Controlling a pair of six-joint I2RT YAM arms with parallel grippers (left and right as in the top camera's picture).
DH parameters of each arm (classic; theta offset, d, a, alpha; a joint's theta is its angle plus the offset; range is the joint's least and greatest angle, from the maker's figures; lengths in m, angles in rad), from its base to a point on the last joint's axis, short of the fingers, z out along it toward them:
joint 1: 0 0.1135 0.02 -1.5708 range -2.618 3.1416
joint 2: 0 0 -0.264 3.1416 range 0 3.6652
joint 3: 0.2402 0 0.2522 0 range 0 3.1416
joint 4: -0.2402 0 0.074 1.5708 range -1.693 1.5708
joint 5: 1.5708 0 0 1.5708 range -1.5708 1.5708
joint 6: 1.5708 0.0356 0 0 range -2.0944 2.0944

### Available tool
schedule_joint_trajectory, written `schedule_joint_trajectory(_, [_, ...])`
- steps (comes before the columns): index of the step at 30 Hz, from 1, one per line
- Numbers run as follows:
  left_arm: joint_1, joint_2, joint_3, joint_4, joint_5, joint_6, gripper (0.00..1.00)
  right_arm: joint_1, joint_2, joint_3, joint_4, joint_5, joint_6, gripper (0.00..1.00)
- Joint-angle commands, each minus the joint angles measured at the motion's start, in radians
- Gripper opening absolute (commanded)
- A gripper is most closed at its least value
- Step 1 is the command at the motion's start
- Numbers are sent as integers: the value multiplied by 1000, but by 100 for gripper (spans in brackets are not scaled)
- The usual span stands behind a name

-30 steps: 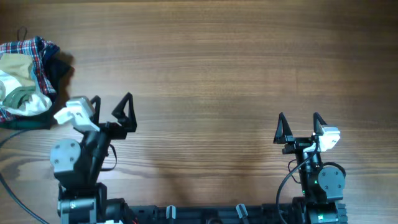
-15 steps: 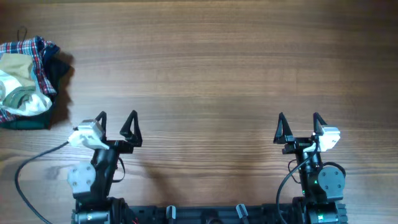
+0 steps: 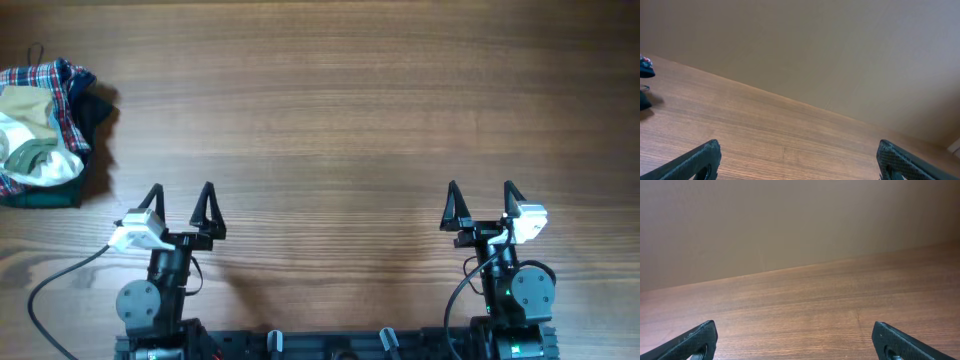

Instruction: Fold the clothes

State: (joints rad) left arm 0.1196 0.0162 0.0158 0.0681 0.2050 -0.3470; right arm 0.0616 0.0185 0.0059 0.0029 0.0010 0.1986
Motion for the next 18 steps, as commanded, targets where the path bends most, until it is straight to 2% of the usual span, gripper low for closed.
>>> schedule_joint_trajectory(1, [-5,-14,-10,2,-17,2,100,-3,-2,0,3,-8,14,100])
schedule_joint_trajectory(3, [-9,-14,-10,-35,-26,3,100,-3,-2,0,3,-8,13,100])
schedule_joint_trajectory(6, [-39,-14,-10,-132,-30,120,100,-3,-2,0,3,-8,13,100])
schedule_joint_trajectory(15, [-70,-14,-10,-129,-25,460,100,-3,-2,0,3,-8,14,99])
schedule_joint_trajectory(18, [-70,-14,-10,-129,-36,482,100,-3,-2,0,3,-8,13,100])
